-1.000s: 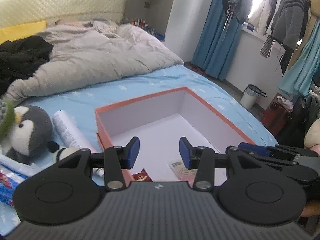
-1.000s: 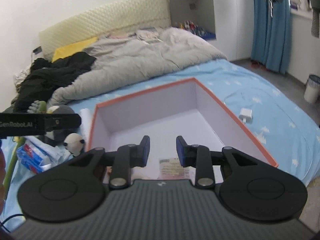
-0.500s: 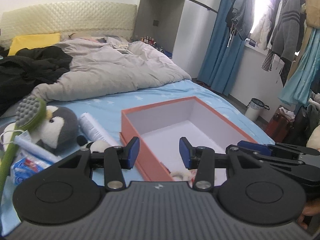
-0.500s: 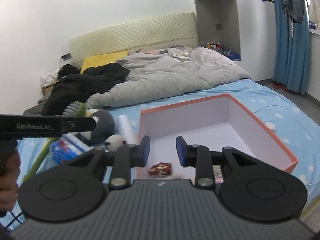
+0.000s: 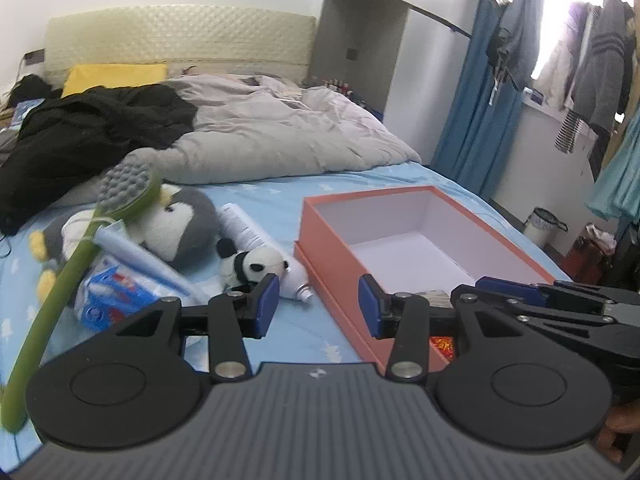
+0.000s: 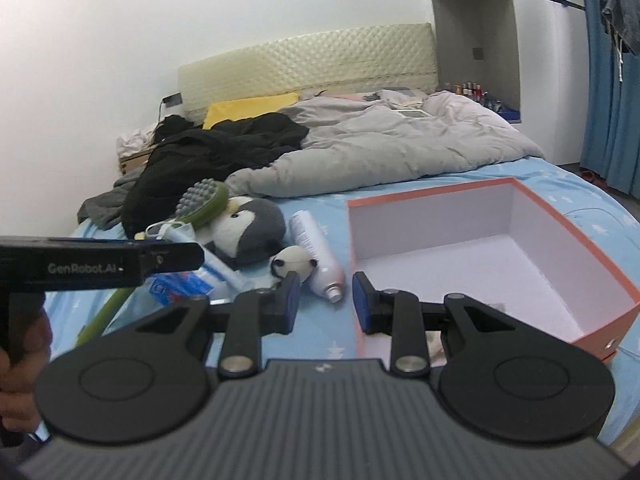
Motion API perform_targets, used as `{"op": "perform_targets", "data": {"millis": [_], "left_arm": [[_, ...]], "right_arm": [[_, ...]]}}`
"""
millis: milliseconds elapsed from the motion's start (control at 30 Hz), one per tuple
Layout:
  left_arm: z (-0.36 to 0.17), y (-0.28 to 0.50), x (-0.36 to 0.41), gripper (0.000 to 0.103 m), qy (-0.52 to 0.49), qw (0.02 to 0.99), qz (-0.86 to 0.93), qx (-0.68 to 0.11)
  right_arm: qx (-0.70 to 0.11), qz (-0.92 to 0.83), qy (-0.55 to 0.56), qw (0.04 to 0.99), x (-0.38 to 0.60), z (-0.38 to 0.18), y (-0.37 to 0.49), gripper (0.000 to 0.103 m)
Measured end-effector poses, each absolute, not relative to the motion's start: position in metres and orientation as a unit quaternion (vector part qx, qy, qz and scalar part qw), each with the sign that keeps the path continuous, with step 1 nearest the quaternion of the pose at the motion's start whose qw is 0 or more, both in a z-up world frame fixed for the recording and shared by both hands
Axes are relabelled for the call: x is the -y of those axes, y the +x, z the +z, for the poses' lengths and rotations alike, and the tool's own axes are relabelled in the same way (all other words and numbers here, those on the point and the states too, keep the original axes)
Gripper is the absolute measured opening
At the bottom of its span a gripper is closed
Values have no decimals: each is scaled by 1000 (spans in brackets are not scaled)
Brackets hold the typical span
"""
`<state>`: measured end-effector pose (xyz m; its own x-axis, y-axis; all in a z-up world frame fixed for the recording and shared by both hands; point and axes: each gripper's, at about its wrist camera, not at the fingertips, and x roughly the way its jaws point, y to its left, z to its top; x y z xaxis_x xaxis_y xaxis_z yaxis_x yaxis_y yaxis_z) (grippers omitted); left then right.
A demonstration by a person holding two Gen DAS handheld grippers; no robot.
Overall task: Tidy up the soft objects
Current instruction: 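Move both open grippers from the pink box back over the pile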
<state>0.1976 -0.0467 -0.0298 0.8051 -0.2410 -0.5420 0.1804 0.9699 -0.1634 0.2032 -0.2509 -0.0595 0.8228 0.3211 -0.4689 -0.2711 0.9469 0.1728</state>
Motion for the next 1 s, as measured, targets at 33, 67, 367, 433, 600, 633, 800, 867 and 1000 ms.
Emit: {"op": "perform_targets", "data": {"millis": [33,67,367,433,600,633,800,867,1000], "left_arm": [[-32,194,42,50,-56,949,-108,-292],[-34,190,37,50,-61,948,-106,-293],[-59,158,-4,50,-74,944,-69,-314],[-64,151,-13,50,-82,942,-62,-319],[-75,138,-37,50,-99,937,-49,-332],[-77,137,-40,51,-98,937,-46,-334],[-92,140,-55,55,-104,935,-32,-339],[-99,143,-61,55,-106,934,-23,-341],[-113,157,-74,56,-120,930,-11,-347]], "right_arm": [[-255,158,50,953,248,-60,202,32],[-256,161,51,952,246,-61,201,32],[-274,180,51,943,212,-77,183,32],[-279,187,49,941,203,-81,177,32],[-306,202,50,929,183,-94,161,32],[-312,205,44,926,178,-98,158,32],[-334,210,33,918,164,-115,158,32],[-335,208,27,918,160,-120,163,32],[-343,205,25,916,154,-130,179,32]]}}
